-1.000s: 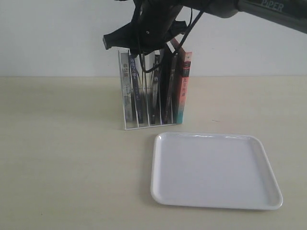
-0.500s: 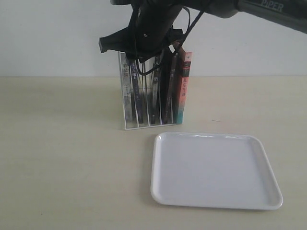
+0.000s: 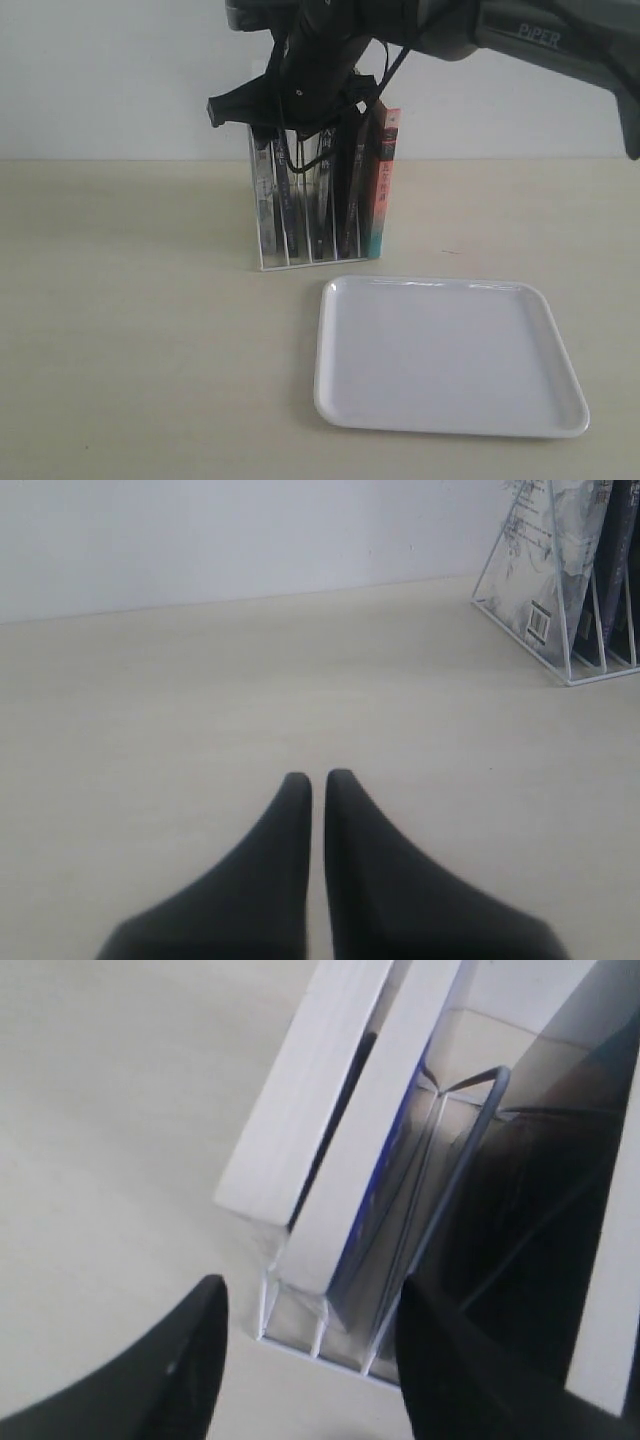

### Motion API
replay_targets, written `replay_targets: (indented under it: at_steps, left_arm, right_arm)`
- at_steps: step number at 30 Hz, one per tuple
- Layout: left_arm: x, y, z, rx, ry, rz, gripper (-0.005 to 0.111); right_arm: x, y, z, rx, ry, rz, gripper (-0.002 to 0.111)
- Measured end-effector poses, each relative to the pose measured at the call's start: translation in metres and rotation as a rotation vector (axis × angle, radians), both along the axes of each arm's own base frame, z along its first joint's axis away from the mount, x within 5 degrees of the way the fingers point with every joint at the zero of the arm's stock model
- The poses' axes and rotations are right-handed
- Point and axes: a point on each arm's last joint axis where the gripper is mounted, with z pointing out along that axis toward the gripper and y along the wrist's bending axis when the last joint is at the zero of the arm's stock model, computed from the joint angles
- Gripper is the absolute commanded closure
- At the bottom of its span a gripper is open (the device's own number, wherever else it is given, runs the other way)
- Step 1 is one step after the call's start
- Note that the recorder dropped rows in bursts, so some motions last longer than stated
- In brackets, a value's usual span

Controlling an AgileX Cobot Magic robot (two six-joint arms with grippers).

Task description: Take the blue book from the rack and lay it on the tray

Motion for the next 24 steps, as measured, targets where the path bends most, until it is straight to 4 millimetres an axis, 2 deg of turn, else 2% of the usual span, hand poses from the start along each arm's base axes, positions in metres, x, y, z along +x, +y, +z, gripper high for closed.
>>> replay_targets:
  at_steps: [8,19,24]
  left_arm:
    - [0.000,0.000,0.000,0.000,0.000,0.000,0.102]
    - [0.000,0.000,0.000,0.000,0.000,0.000,0.102]
    - [0.000,0.000,0.000,0.000,0.000,0.000,0.102]
  right_arm:
    - [0.007,-0.007,0.000,-0.071,-0.070,-0.054,0.058]
    - [0.012,-0.006,0.003,-0.040,-0.123,-0.061,0.058]
    - [0.017,-0.009,-0.002,-0.033,-0.118,-0.081,0.058]
